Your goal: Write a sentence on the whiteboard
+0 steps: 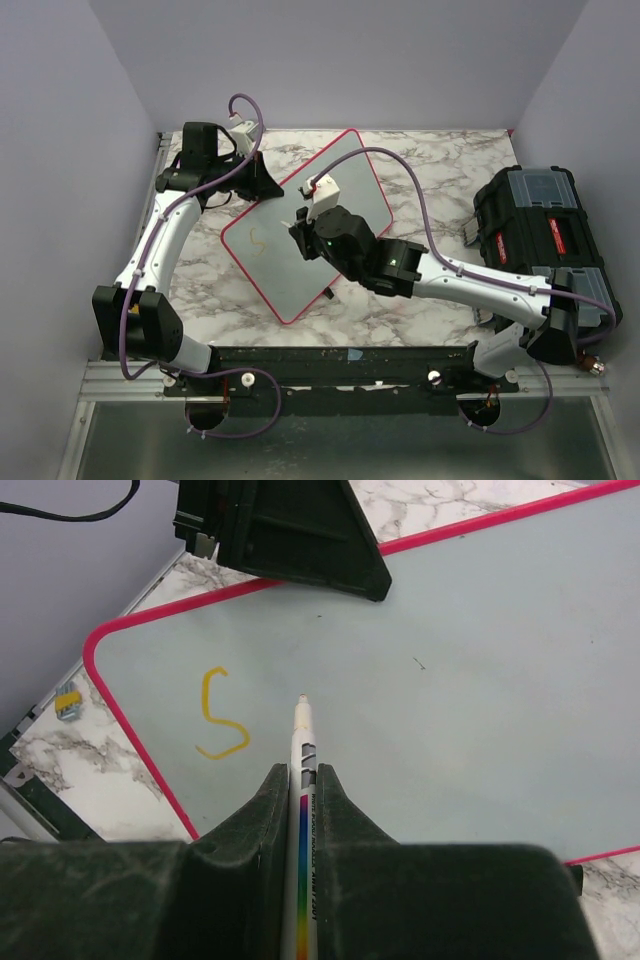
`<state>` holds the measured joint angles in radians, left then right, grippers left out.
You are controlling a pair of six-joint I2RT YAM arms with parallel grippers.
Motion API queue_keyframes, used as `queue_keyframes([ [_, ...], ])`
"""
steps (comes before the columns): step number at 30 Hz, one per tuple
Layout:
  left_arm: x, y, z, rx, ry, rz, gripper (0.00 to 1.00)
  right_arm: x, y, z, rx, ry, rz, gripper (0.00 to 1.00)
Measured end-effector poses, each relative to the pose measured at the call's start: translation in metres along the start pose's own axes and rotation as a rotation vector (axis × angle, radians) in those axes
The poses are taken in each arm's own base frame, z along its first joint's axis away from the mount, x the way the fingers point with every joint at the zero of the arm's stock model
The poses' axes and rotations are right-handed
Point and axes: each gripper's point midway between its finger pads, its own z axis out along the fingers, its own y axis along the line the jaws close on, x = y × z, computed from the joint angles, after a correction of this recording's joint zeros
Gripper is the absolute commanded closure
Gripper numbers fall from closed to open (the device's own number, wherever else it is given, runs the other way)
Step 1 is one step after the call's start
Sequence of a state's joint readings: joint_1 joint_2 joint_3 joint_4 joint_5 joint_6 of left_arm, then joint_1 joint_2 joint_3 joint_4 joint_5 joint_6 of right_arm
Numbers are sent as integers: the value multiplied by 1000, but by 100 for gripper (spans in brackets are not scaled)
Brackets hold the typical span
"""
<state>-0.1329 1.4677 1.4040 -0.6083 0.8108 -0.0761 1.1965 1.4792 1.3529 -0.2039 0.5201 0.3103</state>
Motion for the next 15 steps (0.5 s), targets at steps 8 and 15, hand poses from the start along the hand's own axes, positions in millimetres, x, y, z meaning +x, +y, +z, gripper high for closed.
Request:
queue_keyframes([
  [8, 0, 0, -1, -4, -3, 2, 100, 7, 13, 14, -32, 26, -23, 99],
  [15, 1, 0, -1, -7, -3, 2, 100, 16, 23, 25, -55, 51, -32, 99],
])
